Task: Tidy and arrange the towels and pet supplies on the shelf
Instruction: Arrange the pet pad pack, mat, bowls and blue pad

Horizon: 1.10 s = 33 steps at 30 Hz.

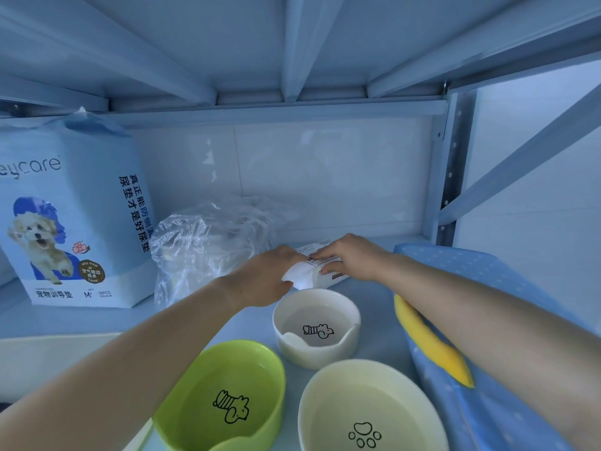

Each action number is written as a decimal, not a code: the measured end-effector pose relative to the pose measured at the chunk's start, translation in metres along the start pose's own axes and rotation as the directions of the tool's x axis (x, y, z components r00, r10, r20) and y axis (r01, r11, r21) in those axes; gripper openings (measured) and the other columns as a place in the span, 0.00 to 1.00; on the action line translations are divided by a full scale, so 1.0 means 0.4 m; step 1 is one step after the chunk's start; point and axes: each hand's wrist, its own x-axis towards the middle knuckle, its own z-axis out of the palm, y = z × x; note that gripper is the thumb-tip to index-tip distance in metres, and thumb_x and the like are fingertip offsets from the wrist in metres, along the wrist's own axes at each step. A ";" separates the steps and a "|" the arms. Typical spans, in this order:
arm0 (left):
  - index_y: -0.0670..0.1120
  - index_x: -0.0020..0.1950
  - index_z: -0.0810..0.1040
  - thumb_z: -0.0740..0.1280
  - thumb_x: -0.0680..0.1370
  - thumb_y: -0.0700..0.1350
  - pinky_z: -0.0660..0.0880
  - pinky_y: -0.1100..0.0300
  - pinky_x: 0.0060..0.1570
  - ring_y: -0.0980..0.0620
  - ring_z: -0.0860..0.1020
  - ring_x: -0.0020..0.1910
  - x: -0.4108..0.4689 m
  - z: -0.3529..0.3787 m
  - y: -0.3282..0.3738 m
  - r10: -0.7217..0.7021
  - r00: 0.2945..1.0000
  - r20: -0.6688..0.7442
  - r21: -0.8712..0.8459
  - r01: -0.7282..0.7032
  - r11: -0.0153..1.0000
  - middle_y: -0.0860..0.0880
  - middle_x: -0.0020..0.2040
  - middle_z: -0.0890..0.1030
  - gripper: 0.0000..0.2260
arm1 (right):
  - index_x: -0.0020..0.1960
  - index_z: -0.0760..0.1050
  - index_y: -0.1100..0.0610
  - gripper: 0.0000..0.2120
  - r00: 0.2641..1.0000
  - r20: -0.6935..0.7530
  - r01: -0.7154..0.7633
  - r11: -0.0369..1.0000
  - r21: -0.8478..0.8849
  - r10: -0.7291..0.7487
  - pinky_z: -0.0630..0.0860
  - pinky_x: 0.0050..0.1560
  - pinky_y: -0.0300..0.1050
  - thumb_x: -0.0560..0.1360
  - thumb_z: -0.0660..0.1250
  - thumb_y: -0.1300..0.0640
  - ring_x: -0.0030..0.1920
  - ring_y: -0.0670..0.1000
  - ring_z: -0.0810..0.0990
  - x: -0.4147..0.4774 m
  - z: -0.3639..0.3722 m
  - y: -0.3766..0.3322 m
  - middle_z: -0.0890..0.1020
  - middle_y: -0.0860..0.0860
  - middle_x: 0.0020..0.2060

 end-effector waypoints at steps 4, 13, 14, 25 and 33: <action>0.53 0.72 0.62 0.67 0.74 0.44 0.67 0.54 0.64 0.51 0.68 0.66 0.031 0.005 -0.006 0.000 1.000 0.004 0.053 -0.001 0.999 0.51 0.68 0.67 0.28 | 0.63 0.76 0.50 0.17 0.999 -0.052 0.009 0.996 0.088 -0.005 0.69 0.57 0.39 0.74 0.69 0.53 0.61 0.49 0.76 -0.008 -0.024 0.003 0.79 0.49 0.61; 0.54 0.70 0.65 0.69 0.73 0.49 0.68 0.52 0.64 0.51 0.67 0.67 0.103 -0.009 0.022 -0.015 0.997 -0.069 0.103 0.022 0.994 0.54 0.67 0.68 0.27 | 0.61 0.78 0.48 0.15 0.993 -0.102 -0.036 0.976 0.216 0.059 0.71 0.52 0.39 0.75 0.68 0.52 0.57 0.48 0.78 -0.027 -0.051 0.018 0.82 0.49 0.56; 0.55 0.70 0.65 0.69 0.73 0.50 0.68 0.52 0.63 0.51 0.67 0.66 0.103 -0.012 0.026 -0.017 0.997 -0.075 0.108 0.025 0.994 0.54 0.67 0.69 0.26 | 0.61 0.78 0.48 0.15 0.992 -0.104 -0.040 0.974 0.223 0.064 0.71 0.52 0.39 0.75 0.68 0.52 0.56 0.48 0.78 -0.031 -0.051 0.021 0.82 0.49 0.55; 0.55 0.67 0.68 0.60 0.77 0.59 0.72 0.55 0.52 0.47 0.75 0.58 0.075 -0.075 0.094 -0.083 0.962 -0.259 0.099 0.112 0.989 0.53 0.61 0.74 0.19 | 0.56 0.79 0.53 0.12 0.921 -0.382 0.041 0.953 0.300 0.081 0.78 0.50 0.42 0.72 0.71 0.55 0.48 0.44 0.79 -0.093 -0.095 0.035 0.82 0.46 0.50; 0.54 0.61 0.72 0.59 0.78 0.59 0.73 0.55 0.47 0.46 0.76 0.54 0.069 -0.114 0.127 -0.147 0.934 -0.326 0.081 0.182 0.980 0.51 0.53 0.78 0.15 | 0.60 0.76 0.51 0.22 0.921 -0.380 0.090 0.905 0.416 0.083 0.79 0.48 0.39 0.67 0.75 0.55 0.50 0.42 0.79 -0.110 -0.088 0.006 0.81 0.43 0.53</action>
